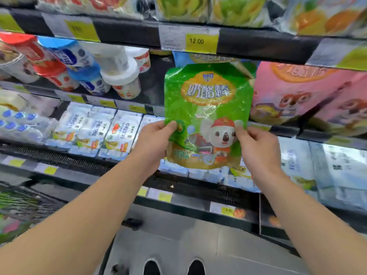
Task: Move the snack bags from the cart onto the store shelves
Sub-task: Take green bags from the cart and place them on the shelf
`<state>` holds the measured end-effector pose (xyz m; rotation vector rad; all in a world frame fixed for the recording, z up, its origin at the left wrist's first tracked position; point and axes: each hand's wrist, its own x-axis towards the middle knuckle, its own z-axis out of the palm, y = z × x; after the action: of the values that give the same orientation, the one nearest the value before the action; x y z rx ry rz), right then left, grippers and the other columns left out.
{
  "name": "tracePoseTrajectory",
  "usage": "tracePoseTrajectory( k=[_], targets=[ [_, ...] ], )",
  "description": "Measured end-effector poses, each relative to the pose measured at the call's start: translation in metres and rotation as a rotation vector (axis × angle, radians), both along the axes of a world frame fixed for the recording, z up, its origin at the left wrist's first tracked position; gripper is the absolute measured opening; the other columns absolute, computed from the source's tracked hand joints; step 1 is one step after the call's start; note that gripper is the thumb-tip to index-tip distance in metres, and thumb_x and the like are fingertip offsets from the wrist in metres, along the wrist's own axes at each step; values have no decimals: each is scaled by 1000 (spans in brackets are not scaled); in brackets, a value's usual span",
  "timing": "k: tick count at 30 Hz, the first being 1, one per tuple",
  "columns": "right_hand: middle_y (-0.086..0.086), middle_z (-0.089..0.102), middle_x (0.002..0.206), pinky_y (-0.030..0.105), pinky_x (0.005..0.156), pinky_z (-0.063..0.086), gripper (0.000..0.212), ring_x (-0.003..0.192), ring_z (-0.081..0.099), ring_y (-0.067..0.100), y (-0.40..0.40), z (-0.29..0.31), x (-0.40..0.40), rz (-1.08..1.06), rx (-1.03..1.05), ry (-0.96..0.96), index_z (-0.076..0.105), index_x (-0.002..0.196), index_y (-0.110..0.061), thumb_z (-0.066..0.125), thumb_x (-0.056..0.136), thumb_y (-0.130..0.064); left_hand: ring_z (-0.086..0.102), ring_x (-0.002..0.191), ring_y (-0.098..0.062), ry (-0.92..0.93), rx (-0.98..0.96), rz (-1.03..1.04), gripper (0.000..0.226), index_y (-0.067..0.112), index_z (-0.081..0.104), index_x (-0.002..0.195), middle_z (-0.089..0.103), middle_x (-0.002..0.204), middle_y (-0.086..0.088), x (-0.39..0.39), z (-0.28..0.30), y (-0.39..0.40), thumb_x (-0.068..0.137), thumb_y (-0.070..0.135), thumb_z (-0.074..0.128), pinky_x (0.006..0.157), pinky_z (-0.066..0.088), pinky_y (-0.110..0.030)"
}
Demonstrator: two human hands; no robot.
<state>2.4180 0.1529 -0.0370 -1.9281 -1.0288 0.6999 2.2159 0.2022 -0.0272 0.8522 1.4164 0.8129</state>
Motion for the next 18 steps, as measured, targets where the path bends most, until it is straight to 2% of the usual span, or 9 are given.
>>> tracePoseTrajectory(
  k=[2, 4, 7, 10, 12, 14, 16, 18],
  targets=[
    [4, 45, 53, 37, 55, 27, 52, 54, 36, 17, 13, 1, 5, 35, 42, -95, 54, 64, -2, 55, 96, -44, 60, 59, -19, -6, 28, 13, 23, 14, 65, 78, 68, 66, 1, 5, 1, 15, 98, 20, 56, 61, 50, -30],
    [9, 48, 56, 40, 57, 25, 52, 59, 42, 24, 28, 3, 9, 73, 100, -212, 53, 64, -2, 53, 96, -43, 60, 56, -18, -26, 66, 10, 24, 14, 65, 77, 67, 67, -1, 8, 3, 30, 98, 19, 56, 57, 49, -28],
    [8, 43, 52, 44, 58, 22, 52, 57, 39, 26, 44, 9, 12, 83, 140, -351, 48, 60, -4, 53, 97, -41, 50, 73, -27, -14, 144, 3, 19, 16, 67, 73, 60, 81, -15, 12, 5, 51, 90, 24, 62, 66, 41, -45],
    [12, 46, 55, 43, 55, 29, 51, 58, 40, 29, 59, 15, 12, 48, 145, -419, 49, 59, -4, 53, 96, -40, 50, 71, -25, 75, 218, -9, 20, 18, 70, 69, 62, 79, -13, 12, 4, 71, 77, 34, 61, 67, 45, -47],
    [9, 47, 54, 40, 56, 30, 51, 59, 45, 32, 67, 13, 12, 3, 109, -417, 47, 58, -5, 53, 94, -42, 55, 66, -26, 216, 305, -38, 28, 15, 70, 73, 67, 76, -14, 12, 4, 80, 77, 40, 57, 70, 54, -52],
    [12, 61, 61, 40, 62, 48, 50, 65, 59, 35, 72, 8, 10, -53, 124, -338, 60, 67, -3, 50, 88, -47, 63, 70, -32, 368, 404, -63, 34, 12, 68, 77, 70, 76, -13, 12, 6, 85, 80, 43, 54, 71, 56, -54],
    [12, 68, 69, 43, 69, 53, 41, 72, 64, 33, 72, 3, 4, -94, 144, -280, 66, 76, -4, 49, 84, -40, 64, 74, -32, 455, 480, -102, 33, 12, 67, 77, 68, 69, -6, 9, 5, 89, 86, 40, 53, 71, 55, -50],
    [3, 68, 69, 29, 69, 52, 26, 72, 63, 20, 66, -2, -3, -109, 116, -231, 67, 80, -9, 52, 86, -29, 60, 71, -27, 511, 499, -144, 29, 13, 65, 74, 63, 63, 1, 6, -2, 89, 91, 34, 54, 72, 52, -44]
  ],
)
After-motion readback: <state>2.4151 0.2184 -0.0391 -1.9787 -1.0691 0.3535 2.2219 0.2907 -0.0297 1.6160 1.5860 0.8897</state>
